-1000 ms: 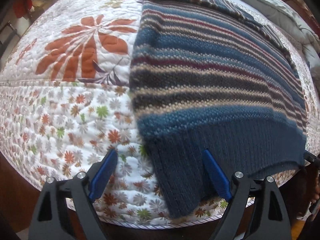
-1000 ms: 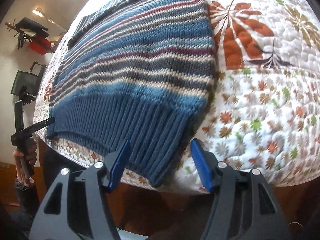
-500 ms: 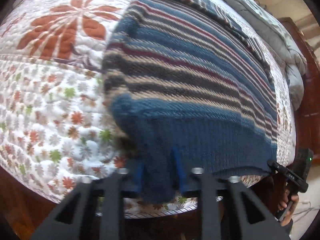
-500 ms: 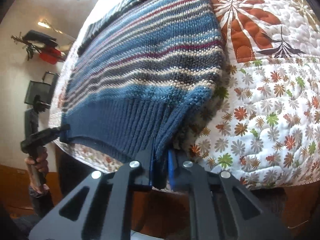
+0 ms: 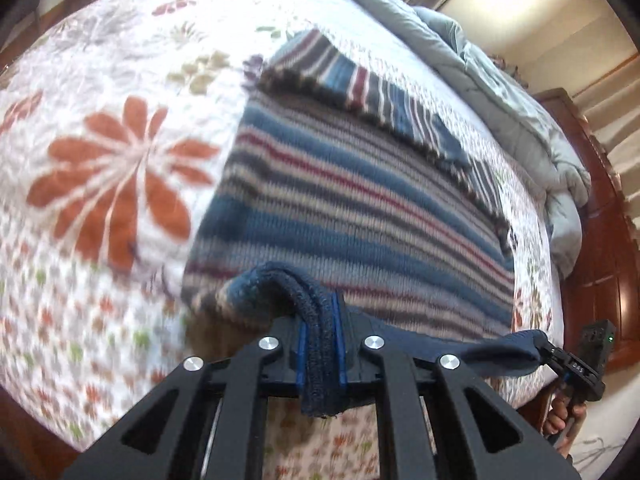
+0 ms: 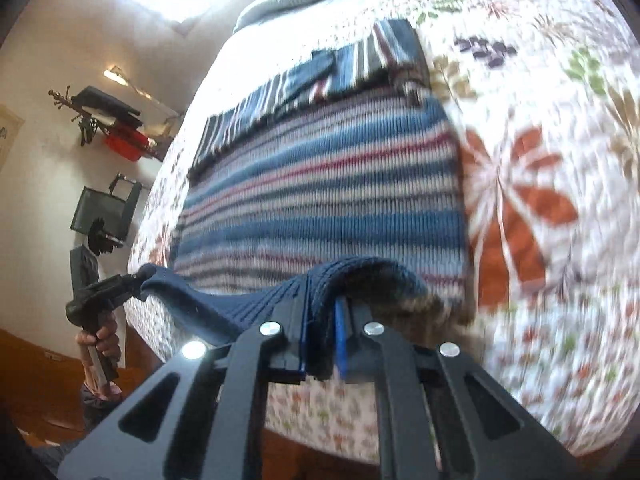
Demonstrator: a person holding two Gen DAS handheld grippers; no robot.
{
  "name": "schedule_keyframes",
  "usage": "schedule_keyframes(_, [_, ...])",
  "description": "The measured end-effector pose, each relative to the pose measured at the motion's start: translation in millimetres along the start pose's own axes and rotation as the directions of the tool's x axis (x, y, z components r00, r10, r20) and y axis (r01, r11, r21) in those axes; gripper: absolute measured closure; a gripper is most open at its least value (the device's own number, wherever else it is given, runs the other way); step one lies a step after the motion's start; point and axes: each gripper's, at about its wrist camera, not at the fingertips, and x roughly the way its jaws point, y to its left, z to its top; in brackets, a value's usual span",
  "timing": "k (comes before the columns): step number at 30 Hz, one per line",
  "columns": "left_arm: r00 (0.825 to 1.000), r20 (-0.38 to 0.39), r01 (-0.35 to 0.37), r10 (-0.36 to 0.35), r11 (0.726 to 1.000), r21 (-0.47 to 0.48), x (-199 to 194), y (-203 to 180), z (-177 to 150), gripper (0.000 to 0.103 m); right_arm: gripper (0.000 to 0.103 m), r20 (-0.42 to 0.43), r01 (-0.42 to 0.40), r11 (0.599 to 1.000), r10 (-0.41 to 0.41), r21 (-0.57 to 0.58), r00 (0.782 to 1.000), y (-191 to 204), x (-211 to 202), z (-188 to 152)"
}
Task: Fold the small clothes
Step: 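Lift the ribbed hem with both tools, lay it over the body, open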
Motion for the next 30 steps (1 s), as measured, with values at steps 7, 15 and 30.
schedule_keyframes(7, [0.999,-0.021,-0.028,0.027,0.999,-0.039,55,1,40,0.091,0.094,-0.039,0.003,0.995,0.001,0.096,0.999,-21,44,55])
schedule_keyframes(15, [0.998,-0.069,-0.011,0.008,0.999,-0.041,86,10,58,0.086,0.088,-0.119,0.024,0.99,-0.007,0.142,0.993,-44,83,80])
schedule_keyframes(30, [0.973,0.174,-0.153,0.153,0.988,-0.014,-13,22,54,0.051,0.036,-0.004,0.143,0.99,-0.143,-0.003,0.99,-34,-10,79])
